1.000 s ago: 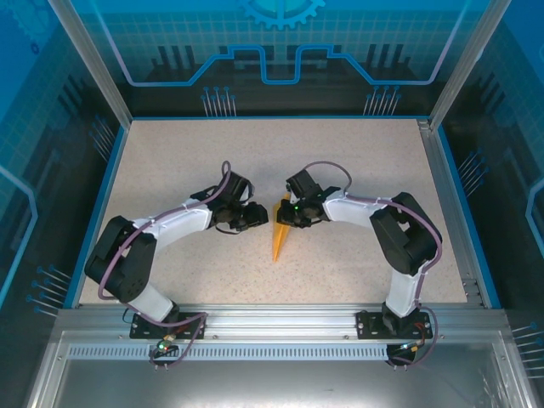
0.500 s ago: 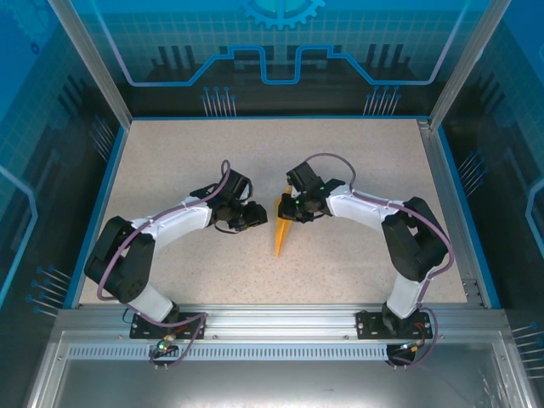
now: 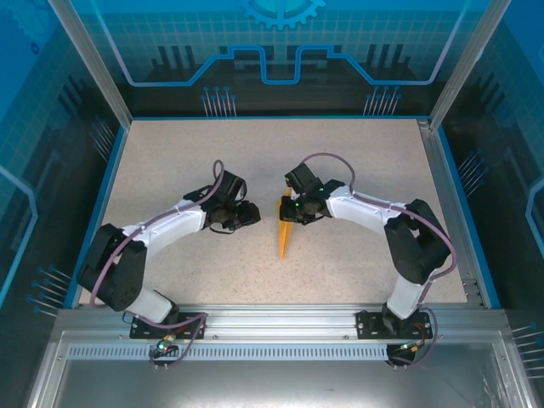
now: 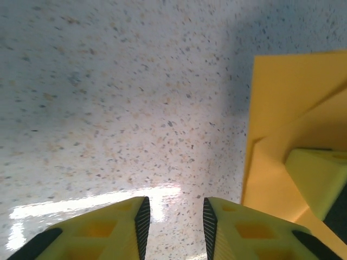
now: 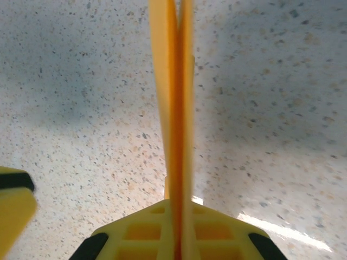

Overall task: Fold a paper plane with a square sheet of paper (pick it up from the middle)
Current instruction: Turn over the paper at the center of the table.

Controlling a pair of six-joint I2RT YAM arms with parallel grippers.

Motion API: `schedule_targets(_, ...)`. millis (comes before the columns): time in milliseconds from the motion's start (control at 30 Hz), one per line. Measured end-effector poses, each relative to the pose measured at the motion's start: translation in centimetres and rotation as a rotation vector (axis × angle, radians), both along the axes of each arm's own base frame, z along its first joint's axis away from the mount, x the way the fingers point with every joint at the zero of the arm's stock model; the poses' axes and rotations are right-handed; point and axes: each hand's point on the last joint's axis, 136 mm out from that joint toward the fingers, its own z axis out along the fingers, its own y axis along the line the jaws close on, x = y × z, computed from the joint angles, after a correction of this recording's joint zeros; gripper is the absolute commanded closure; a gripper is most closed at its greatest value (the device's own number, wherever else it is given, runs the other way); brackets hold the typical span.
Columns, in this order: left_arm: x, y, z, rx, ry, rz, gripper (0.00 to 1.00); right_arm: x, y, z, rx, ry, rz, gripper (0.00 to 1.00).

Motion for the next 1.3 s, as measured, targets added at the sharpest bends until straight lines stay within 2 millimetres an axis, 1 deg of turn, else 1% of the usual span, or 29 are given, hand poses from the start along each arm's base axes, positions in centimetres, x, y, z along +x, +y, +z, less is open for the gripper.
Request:
schedule_targets(100,-0.1,1.6,0.6,0.012,-0.032,0.064,0.53,-0.4,-1.2,0.9,-0.039,-0.022,0.002,0.92)
schedule_targets(233,-0.1,3.5,1.1,0.022,-0.061,0.147,0.47,-0.7,-3.0,1.9,-0.143,-0.034,0.007,0.93)
schedule_targets(300,0.0,4.2,1.4,0.025,-0.076,0.185,0.45,-0.6,-4.0,2.4,-0.226,-0.039,0.011,0.93)
schedule_targets(367,0.2,4.6,1.6,0.024,-0.089,0.215,0.45,-0.3,-4.8,3.3,-0.314,-0.051,0.011,0.92)
schedule_targets(467,0.5,5.6,1.5,0.026,-0.094,0.270,0.44,0.3,-5.1,4.7,-0.450,-0.079,0.015,0.92)
schedule_targets(533,0.7,6.4,1.4,0.023,-0.095,0.310,0.42,0.5,-5.3,5.1,-0.549,-0.089,0.021,0.92)
schedule_targets(633,0.8,7.6,1.4,0.020,-0.097,0.365,0.41,0.5,-5.5,4.3,-0.701,-0.073,0.029,0.91)
schedule_targets(767,1.0,8.8,2.1,0.020,-0.123,0.409,0.41,0.3,-5.7,1.4,-0.881,-0.022,0.051,0.91)
schedule_targets(933,1.2,10.0,2.5,0.035,-0.141,0.448,0.41,0.0,-5.2,-1.6,-1.017,0.031,0.073,0.89)
schedule_targets(967,1.2,10.2,2.4,0.040,-0.137,0.453,0.41,0.0,-5.0,-2.1,-1.028,0.038,0.078,0.87)
schedule_targets(1033,1.0,10.5,2.3,0.051,-0.129,0.460,0.41,-0.3,-4.4,-3.1,-1.023,0.053,0.088,0.79)
schedule_targets(1133,0.7,10.8,2.0,0.066,-0.119,0.465,0.41,-0.9,-2.9,-4.1,-0.953,0.079,0.109,0.59)
schedule_targets(1233,0.5,10.9,1.8,0.071,-0.111,0.466,0.41,-1.5,-1.0,-4.9,-0.819,0.083,0.130,0.43)
schedule_targets(1300,0.4,11.0,1.7,0.074,-0.108,0.464,0.41,-2.1,-0.2,-4.7,-0.730,0.082,0.134,0.32)
